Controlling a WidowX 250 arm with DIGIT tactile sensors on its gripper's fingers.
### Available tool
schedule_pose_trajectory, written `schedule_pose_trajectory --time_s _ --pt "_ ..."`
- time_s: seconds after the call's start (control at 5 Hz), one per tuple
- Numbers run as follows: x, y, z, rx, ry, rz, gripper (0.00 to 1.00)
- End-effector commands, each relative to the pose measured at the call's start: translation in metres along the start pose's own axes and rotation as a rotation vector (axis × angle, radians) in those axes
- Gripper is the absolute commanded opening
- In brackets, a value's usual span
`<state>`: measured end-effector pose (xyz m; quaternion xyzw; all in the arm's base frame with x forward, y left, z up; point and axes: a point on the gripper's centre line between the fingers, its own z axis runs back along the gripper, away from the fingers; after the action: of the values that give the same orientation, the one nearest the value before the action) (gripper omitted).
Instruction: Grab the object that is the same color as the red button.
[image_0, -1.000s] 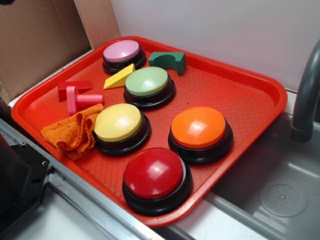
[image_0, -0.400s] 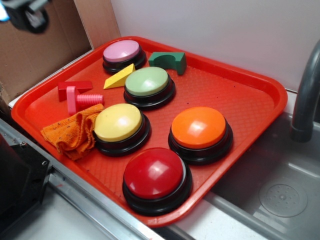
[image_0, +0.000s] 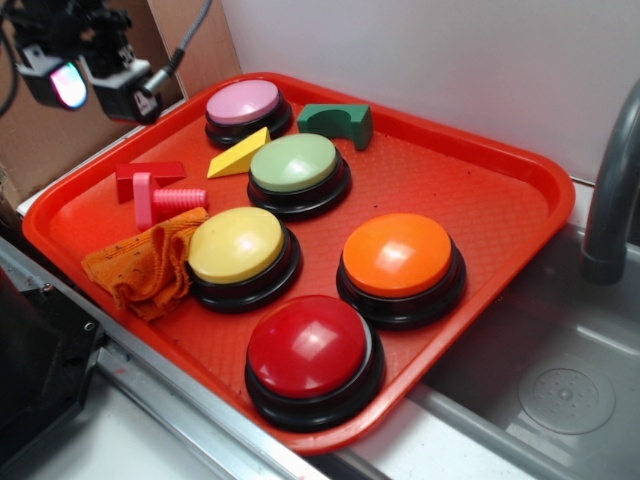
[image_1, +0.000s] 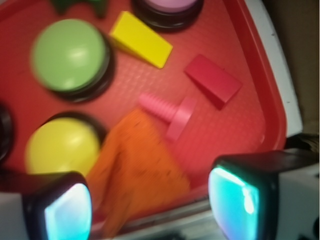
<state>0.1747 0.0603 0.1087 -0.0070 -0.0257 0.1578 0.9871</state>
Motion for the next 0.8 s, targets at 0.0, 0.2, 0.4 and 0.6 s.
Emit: schedule_pose_trajectory --time_s 0.0,0.2,0.4,0.6 --pt "0.035 0.045 -0.033 -0.035 -0.019 0.048 1.0" --pt "0.046 0.061 -0.051 -0.014 -0.011 0.094 1.0" --pt "0.052 0.068 -0.056 0.015 -0.007 0.104 1.0" --pt "0.055 0.072 -0.069 0.028 -0.009 0.073 1.0"
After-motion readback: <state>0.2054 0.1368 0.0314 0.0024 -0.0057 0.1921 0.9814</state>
